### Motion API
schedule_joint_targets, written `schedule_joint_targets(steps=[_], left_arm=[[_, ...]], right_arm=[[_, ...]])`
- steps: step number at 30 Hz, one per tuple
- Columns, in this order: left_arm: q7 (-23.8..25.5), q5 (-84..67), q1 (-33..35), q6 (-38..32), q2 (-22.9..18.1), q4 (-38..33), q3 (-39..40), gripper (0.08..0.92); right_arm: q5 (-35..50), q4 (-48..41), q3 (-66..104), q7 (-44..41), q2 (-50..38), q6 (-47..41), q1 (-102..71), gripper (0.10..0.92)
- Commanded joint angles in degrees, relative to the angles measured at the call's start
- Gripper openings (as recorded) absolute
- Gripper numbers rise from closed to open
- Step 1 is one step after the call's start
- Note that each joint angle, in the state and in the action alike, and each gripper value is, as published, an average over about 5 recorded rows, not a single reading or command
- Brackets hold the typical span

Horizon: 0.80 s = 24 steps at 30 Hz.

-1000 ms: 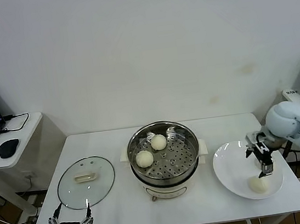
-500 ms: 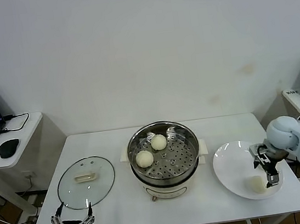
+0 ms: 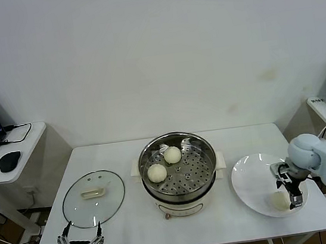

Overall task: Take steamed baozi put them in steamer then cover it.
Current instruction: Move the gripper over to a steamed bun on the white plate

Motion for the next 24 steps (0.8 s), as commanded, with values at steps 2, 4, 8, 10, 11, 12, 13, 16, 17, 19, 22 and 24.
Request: schedule_joint_targets(steps=[2, 4, 8, 10, 11, 12, 13, 16, 17, 19, 22, 24], left_arm=[[0.01, 0.11, -0.15, 0.00, 0.03, 0.15, 0.04, 0.823], [0.03, 0.10, -0.17, 0.01, 0.01, 0.14, 0.05, 0.823], [0.00, 0.10, -0.17, 0.00, -0.01, 0.24, 0.08, 0.823], [-0.01, 0.10, -0.18, -0.01, -0.03, 0.24, 0.11, 0.823], [-0.01, 0.10, -0.19, -0.01, -0.06, 0.23, 0.13, 0.823], [-0.01, 0.09, -0.20, -0.01, -0.08, 0.21, 0.14, 0.823], [0.01, 0.06, -0.21, -0.01, -0.09, 0.21, 0.13, 0.823], [0.01, -0.08, -0.33, 0.00, -0.12, 0.37, 0.05, 0.823], [0.00, -0.12, -0.39, 0.00, -0.11, 0.45, 0.02, 0.823], [-0.01, -0.12, -0.53, 0.01, -0.09, 0.56, 0.05, 0.823], [0.02, -0.05, -0.77, 0.03, -0.17, 0.57, 0.24, 0.823], [0.02, 0.00, -0.99, 0.05, -0.30, 0.56, 0.39, 0.823]], right_arm=[[-0.23, -1.31, 0.92, 1.74, 1.47, -0.05, -1.66, 0.823], [-0.10, -1.23, 0.98, 2.03, 1.52, -0.13, -1.74, 0.823], [0.20, -1.13, 1.35, 2.31, 1.48, -0.18, -2.01, 0.823], [0.31, -1.08, 1.53, 2.33, 1.38, -0.17, -2.12, 0.820], [0.34, -1.05, 1.57, 2.33, 1.28, -0.16, -2.13, 0.817], [0.37, -1.03, 1.61, 2.35, 1.19, -0.17, -2.14, 0.806], [0.36, -1.00, 1.70, 2.33, 1.07, -0.16, -2.18, 0.787], [0.40, -0.80, 2.19, 2.28, 0.60, -0.20, -2.41, 0.712], [0.47, -0.66, 2.37, 2.24, 0.34, -0.20, -2.47, 0.690], [0.71, -0.34, 2.71, 2.22, -0.26, -0.21, -2.42, 0.654], [1.39, 0.13, 3.49, 2.04, -1.28, -0.19, -1.96, 0.628], [2.43, 0.31, 4.04, 1.78, -1.86, -0.16, -0.86, 0.623]])
